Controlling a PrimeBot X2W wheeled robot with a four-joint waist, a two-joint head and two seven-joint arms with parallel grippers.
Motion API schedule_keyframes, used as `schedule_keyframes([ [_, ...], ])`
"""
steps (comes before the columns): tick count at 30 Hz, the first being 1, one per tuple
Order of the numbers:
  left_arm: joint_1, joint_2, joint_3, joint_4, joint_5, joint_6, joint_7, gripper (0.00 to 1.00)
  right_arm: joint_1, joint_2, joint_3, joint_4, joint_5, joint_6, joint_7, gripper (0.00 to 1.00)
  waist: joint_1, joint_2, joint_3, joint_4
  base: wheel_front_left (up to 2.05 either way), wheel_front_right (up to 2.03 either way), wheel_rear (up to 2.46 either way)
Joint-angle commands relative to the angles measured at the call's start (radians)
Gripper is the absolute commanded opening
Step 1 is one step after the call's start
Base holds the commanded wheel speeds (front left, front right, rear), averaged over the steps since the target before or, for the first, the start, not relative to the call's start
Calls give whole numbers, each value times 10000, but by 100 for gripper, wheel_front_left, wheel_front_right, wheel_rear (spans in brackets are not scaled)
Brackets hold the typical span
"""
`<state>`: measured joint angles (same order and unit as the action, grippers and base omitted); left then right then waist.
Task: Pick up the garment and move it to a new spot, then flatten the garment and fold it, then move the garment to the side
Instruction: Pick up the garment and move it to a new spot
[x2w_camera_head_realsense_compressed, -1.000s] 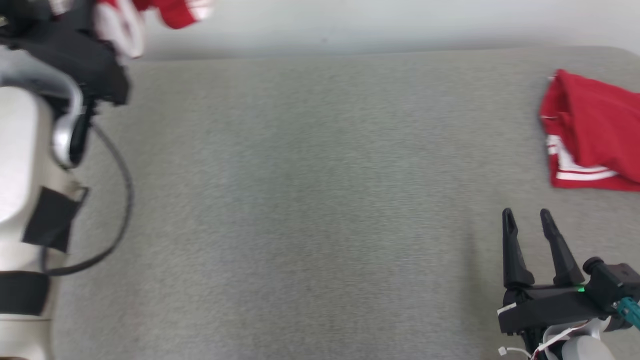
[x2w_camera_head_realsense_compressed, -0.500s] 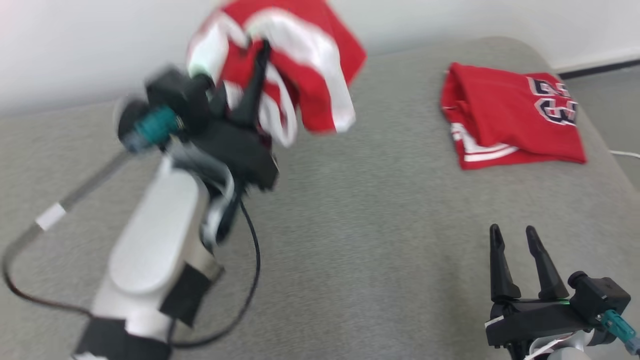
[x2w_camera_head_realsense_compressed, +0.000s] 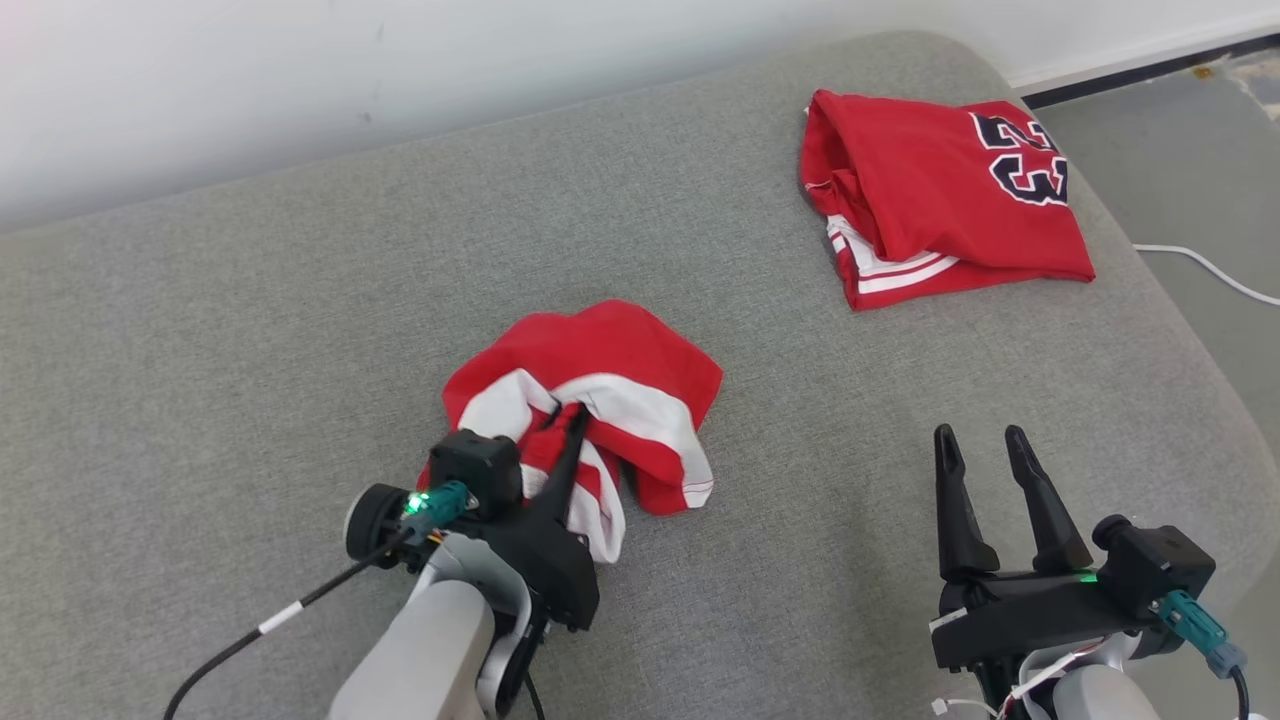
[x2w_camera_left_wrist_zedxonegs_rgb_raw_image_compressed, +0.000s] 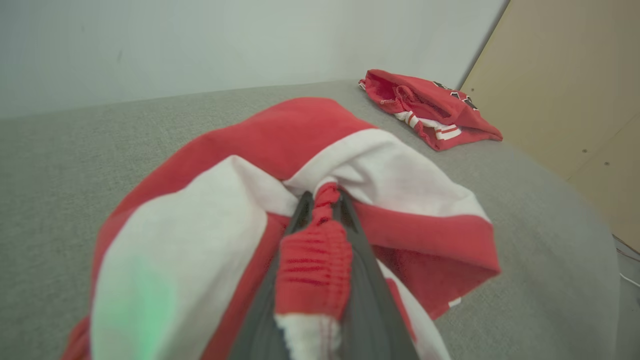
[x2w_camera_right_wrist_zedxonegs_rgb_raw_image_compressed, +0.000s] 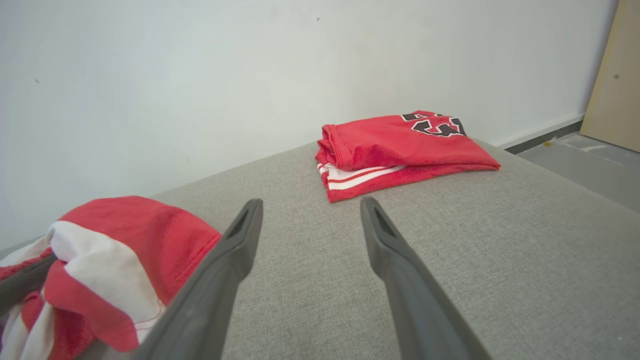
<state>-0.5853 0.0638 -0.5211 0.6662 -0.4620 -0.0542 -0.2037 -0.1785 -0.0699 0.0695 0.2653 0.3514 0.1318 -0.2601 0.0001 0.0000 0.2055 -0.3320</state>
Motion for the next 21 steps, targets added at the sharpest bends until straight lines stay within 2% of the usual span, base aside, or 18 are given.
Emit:
schedule_keyframes([
  [1, 77, -57, -96, 81, 70, -68, -123, 27, -75, 24, 51, 17, 39, -28, -40, 100, -1, 0, -9, 53, 0, 0, 0],
  [2, 89, -82, -196, 162, 82, -80, -198, 100, -119, 30, 96, 37, 30, -28, -44, 100, -1, 0, -33, 106, 0, 0, 0],
  [7, -2, -128, -529, -352, -155, -211, -555, 100, 17, -95, -48, 40, -56, -30, -54, 100, -1, 0, -432, 741, 0, 0, 0],
  [12, 402, -92, -185, -1495, -10, 148, -608, 100, 359, -287, -358, -63, -157, -28, -54, 100, -1, 0, -894, 1525, 0, 0, 0],
  [21, 2330, 1113, 1800, -3838, 483, 798, -612, 100, 670, -417, -605, -341, -270, -28, -41, 100, -1, 0, -1622, 2673, 0, 0, 0],
])
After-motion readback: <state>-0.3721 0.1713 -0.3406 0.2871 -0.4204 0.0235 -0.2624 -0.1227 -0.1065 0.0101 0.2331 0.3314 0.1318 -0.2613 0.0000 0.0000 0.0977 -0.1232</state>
